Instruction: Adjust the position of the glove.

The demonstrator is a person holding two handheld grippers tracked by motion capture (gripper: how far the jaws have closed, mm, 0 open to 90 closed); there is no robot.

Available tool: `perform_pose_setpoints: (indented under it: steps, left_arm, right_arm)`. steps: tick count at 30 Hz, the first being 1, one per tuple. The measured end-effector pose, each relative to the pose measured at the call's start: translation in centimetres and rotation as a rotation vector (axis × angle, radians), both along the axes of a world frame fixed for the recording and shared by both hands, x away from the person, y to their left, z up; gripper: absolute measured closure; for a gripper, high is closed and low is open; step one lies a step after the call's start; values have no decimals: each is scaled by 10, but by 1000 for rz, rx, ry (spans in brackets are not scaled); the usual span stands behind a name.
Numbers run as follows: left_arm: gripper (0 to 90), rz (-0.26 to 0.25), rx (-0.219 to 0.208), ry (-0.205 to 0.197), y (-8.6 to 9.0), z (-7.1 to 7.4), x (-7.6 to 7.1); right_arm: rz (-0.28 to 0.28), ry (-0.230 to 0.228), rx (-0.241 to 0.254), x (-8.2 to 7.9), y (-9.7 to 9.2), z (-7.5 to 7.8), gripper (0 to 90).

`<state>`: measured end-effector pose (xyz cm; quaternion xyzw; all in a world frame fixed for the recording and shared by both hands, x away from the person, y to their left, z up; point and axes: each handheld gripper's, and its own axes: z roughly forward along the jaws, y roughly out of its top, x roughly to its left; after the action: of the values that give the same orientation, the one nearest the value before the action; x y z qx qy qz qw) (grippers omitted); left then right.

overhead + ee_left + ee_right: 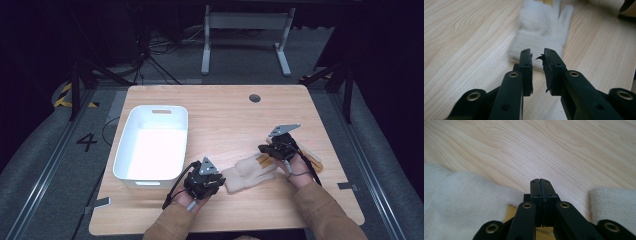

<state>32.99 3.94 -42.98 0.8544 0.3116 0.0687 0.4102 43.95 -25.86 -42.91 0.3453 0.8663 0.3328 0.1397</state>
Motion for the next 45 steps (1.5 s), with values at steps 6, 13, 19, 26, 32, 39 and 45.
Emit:
perform_pose_setpoints:
  steps: [6,13,19,26,32,39,45]
  left_arm:
    - [715,1,-15,-8,0,1,-1]
    - [677,-4,-20,-6,-1,2,1]
    - [653,-5,-29,-9,-4,2,3]
    - [618,-30,-46,-5,-10,3,11]
    - [600,-31,-70,-8,-11,6,16]
    - [566,-41,-71,-12,-14,6,18]
    - [537,-45,-94,-20,-12,8,19]
  right_arm:
    - [-28,28,-24,7,1,-10,898]
    - [-18,52,-52,4,1,-12,898]
    - [-16,76,-57,-3,-5,-11,898]
    - [-21,96,-58,-19,-16,-7,897]
    - [-25,118,-55,-26,-23,-8,898]
    - [-17,118,-52,-33,-27,-6,897]
    - [-11,92,36,-39,-34,12,895]
